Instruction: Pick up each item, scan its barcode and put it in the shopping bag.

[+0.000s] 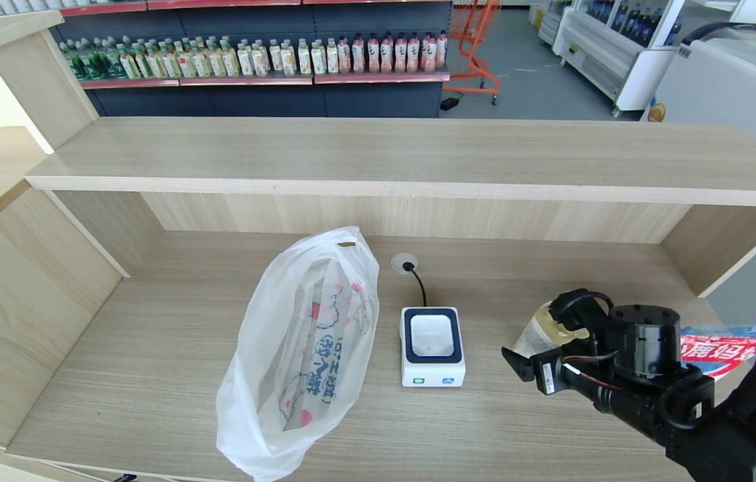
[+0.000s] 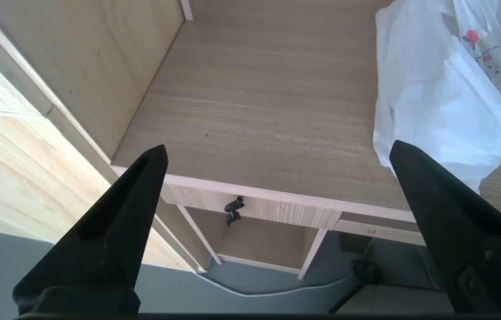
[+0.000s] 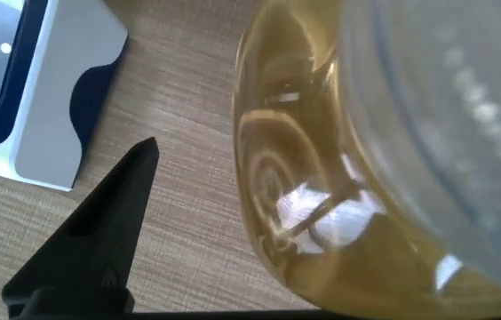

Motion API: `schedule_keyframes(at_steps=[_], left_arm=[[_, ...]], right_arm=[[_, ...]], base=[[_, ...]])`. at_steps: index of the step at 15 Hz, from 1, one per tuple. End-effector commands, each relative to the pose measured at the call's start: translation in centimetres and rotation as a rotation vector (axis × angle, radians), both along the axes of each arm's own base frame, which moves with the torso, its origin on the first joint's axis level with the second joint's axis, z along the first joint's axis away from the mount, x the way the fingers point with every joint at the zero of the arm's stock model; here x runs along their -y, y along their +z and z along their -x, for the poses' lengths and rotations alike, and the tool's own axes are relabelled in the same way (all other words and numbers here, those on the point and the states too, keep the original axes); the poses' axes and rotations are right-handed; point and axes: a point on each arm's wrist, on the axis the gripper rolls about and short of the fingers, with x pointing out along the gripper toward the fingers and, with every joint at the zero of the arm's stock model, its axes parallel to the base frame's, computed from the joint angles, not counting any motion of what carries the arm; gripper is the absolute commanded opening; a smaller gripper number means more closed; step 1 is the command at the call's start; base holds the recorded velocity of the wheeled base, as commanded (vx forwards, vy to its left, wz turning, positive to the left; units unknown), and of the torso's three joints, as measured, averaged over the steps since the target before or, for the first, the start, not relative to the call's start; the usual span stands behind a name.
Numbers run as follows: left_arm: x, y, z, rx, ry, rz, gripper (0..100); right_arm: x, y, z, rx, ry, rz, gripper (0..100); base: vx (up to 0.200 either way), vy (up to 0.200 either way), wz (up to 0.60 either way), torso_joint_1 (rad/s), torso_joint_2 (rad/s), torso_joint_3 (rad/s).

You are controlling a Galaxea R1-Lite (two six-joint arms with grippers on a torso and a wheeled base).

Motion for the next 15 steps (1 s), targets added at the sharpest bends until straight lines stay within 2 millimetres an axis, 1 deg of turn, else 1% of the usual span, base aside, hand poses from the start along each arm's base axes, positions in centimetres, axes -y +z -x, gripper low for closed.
schedule_keyframes(at_steps=[1, 3, 4, 8, 13, 14, 15], left_arm=[[0.0, 0.0, 0.0, 0.000, 0.001, 0.000, 100], [0.0, 0.0, 0.0, 0.000, 0.001, 0.000, 100], [0.0, 0.0, 0.0, 0.000, -0.001, 0.000, 100], [0.0, 0.0, 0.0, 0.000, -0.001, 0.000, 100], [0.0, 0.0, 0.0, 0.000, -0.001, 0.000, 100], [0.0, 0.0, 0.0, 0.000, 0.001, 0.000, 100], [0.0, 0.0, 0.0, 0.000, 0.001, 0.000, 100]], right_arm=[[-0.2, -0.2, -0.2, 0.008, 0.006, -0.002, 100], [-0.2, -0.3, -0.3, 0.034, 0.004, -0.015, 100], [-0.3, -0.2, -0.5, 0.057, 0.005, -0.024, 0], [-0.3, -0.2, -0.8, 0.088, 0.005, -0.015, 0], [-0.4, 0.1, -0.9, 0.140, 0.031, 0.046, 0], [-0.3, 0.3, -0.8, 0.146, 0.031, 0.044, 0], [-0.3, 1.1, -0.8, 0.179, 0.028, 0.024, 0]], base=[[0.000, 0.000, 0.00, 0.000, 0.00, 0.000], [0.000, 0.000, 0.00, 0.000, 0.00, 0.000], [0.000, 0.000, 0.00, 0.000, 0.00, 0.000], [0.000, 0.000, 0.00, 0.000, 0.00, 0.000], [0.000, 0.000, 0.00, 0.000, 0.00, 0.000], [0.000, 0.000, 0.00, 0.000, 0.00, 0.000], [0.000, 0.000, 0.00, 0.000, 0.00, 0.000]])
